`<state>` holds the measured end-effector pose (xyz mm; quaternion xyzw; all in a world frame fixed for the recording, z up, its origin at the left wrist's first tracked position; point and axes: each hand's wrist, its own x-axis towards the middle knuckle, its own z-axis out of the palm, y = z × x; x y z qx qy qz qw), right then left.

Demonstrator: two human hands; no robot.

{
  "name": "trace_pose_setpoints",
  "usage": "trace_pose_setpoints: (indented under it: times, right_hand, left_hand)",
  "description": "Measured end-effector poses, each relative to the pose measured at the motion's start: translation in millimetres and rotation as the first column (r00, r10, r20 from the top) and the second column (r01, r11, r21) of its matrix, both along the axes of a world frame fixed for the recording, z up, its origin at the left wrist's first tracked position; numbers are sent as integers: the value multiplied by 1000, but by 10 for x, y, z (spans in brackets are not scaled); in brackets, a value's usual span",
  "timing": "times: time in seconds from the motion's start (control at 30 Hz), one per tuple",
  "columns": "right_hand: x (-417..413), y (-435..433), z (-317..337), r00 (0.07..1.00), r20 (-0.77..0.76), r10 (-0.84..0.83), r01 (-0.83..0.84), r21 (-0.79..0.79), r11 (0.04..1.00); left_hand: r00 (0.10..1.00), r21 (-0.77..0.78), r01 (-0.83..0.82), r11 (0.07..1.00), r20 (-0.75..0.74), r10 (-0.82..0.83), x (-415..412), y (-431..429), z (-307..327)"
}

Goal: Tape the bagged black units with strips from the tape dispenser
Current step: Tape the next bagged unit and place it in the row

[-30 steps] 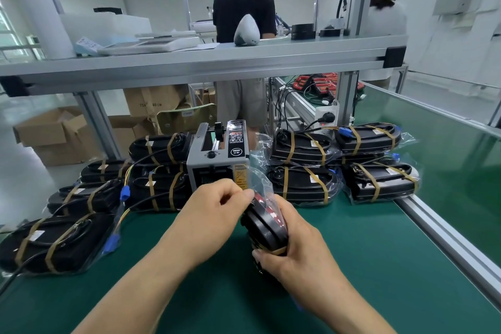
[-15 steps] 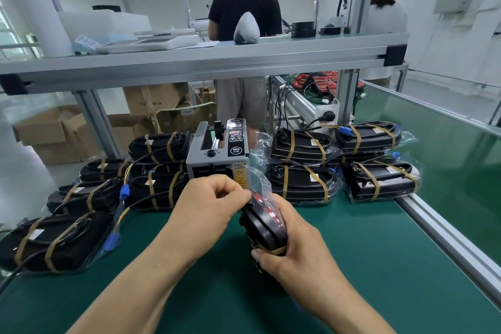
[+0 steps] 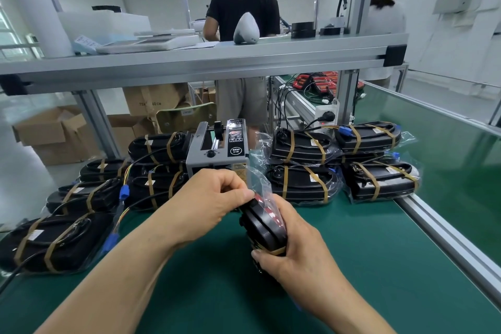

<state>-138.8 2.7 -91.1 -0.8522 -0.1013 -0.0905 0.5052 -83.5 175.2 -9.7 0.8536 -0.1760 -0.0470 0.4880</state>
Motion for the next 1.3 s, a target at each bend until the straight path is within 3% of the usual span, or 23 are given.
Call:
trace_pose_setpoints:
  times: [0.47,0.63,0.83,0.97,1.07,1.2,1.3]
  right_hand:
    - [16,9,-37,1000,11,5,-5,3,1000]
    - [14,4,-23,1000,15,7,-7,5,1000]
    - [27,-15,-13,999,23,23,-23,12,1000]
    - [13,-16,-2,999,51,19,-20,17,1000]
    - [7,-2,-21,997,66,33,-34,17,999]
    - [6,52,-98,993,116,25,-31,48,998]
    - [35,181,-183,983,179,-35,6,161,987]
  left_hand:
    - [993,63,-24,998,114,17,10,-1,-29]
    - [968,53,-146,988,215,131,-12,-28,-151]
    - [947,-317,-319,893,-134,291,-112,-260,-354]
    - [944,-449,-312,837,-245,220,-234,-379,-438]
    - [948,-461,-264,847,-288,138,-296,-358,-468]
    - [976,-472,-193,860,-183,119,-348,-254,-431]
    - [978,-331,-162,930,74,197,-362,-185,-353]
